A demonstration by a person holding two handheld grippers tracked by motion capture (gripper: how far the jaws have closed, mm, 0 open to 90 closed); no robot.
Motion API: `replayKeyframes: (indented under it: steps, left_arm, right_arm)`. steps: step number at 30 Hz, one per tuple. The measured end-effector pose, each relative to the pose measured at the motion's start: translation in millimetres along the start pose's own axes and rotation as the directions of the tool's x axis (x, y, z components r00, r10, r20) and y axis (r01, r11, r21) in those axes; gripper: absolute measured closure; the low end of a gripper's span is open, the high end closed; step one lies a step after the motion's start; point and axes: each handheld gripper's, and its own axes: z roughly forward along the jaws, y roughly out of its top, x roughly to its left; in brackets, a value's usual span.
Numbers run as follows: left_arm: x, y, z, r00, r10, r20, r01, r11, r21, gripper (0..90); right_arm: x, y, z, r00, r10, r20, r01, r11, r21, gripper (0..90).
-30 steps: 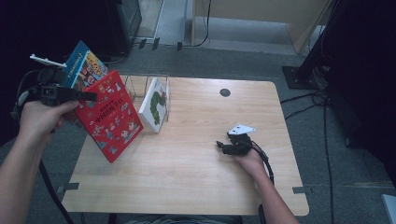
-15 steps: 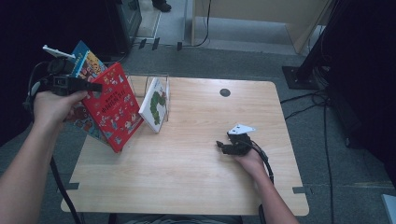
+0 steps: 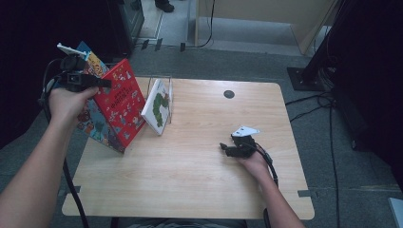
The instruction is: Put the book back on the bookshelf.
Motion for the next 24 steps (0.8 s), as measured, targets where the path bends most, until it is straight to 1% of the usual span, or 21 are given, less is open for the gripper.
replayKeyframes:
  steps: [2, 3, 7, 8, 12, 15, 16, 18, 19, 21, 22, 23, 24]
  left_arm:
    - [-0.5, 2.8, 4.1, 1.0, 0.004, -0.006, -0.004, 1.0, 0.002, 79.6]
    - [-1.0, 3.7, 6.0, 0.9999, 0.007, -0.013, -0.007, 1.0, -0.007, 79.6]
    - [-1.4, 4.4, 16.0, 0.9998, 0.003, -0.02, -0.003, 1.0, -0.006, 79.5]
    - [-1.1, 4.6, 16.5, 0.9998, 0.0, -0.019, 0.0, 0.9999, -0.011, 79.6]
    - [-0.9, 4.9, 17.7, 0.9999, 0.008, -0.012, -0.008, 1.0, 0.005, 79.2]
    - [0.7, 5.9, 16.5, 0.9999, 0.0, -0.011, 0.0, 0.9992, 0.039, 79.0]
    - [1.3, 6.4, 16.4, 1.0, 0.001, -0.004, -0.001, 0.9988, 0.05, 78.8]
    - [0.8, 7.8, 16.0, 0.9999, 0.016, 0.001, -0.016, 0.9961, 0.087, 78.0]
    - [0.5, 8.4, 16.0, 0.9995, 0.027, 0.016, -0.028, 0.9936, 0.109, 77.2]
    - [-0.3, 8.6, 17.4, 0.9993, 0.031, 0.019, -0.033, 0.9886, 0.147, 76.2]
    - [-0.1, 8.8, 18.2, 0.9991, 0.038, 0.017, -0.04, 0.9848, 0.169, 75.9]
    - [-1.0, 8.7, 19.0, 0.999, 0.044, 0.005, -0.044, 0.9825, 0.181, 76.0]
    - [-1.0, 9.0, 20.0, 0.9989, 0.047, 0.007, -0.047, 0.9794, 0.196, 76.2]
  right_arm:
    - [0.0, 0.0, 0.0, 1.0, 0.0, 0.0, 0.0, 1.0, 0.0, 34.2]
    - [0.0, 0.0, 0.0, 1.0, 0.0, 0.0, 0.0, 1.0, 0.0, 34.2]
    - [-0.1, 0.0, 0.0, 1.0, -0.001, 0.0, 0.001, 1.0, 0.0, 34.2]
    - [-0.1, 0.0, 0.0, 1.0, -0.001, 0.0, 0.001, 1.0, 0.0, 34.2]
    - [-0.1, 0.0, 0.1, 1.0, -0.001, 0.0, 0.001, 1.0, 0.0, 34.2]
    - [-0.1, 0.0, 0.0, 1.0, 0.0, 0.001, 0.0, 1.0, 0.0, 34.2]
    - [0.0, 0.0, 0.1, 1.0, 0.0, 0.001, 0.0, 1.0, 0.0, 34.2]
    - [0.0, 0.0, 0.1, 1.0, 0.0, 0.001, 0.0, 1.0, 0.0, 34.3]
    - [0.0, 0.0, 0.1, 1.0, 0.0, 0.002, 0.0, 1.0, 0.0, 34.3]
    - [0.1, 0.1, 0.1, 1.0, 0.001, 0.001, -0.001, 1.0, 0.0, 34.4]
    - [0.3, 0.2, 0.3, 1.0, 0.004, 0.003, -0.004, 1.0, -0.001, 34.7]
    - [0.3, 0.4, 0.5, 1.0, 0.003, 0.006, -0.003, 1.0, -0.002, 34.9]
    - [0.5, 0.6, 0.6, 1.0, 0.004, 0.008, -0.004, 1.0, -0.001, 34.9]
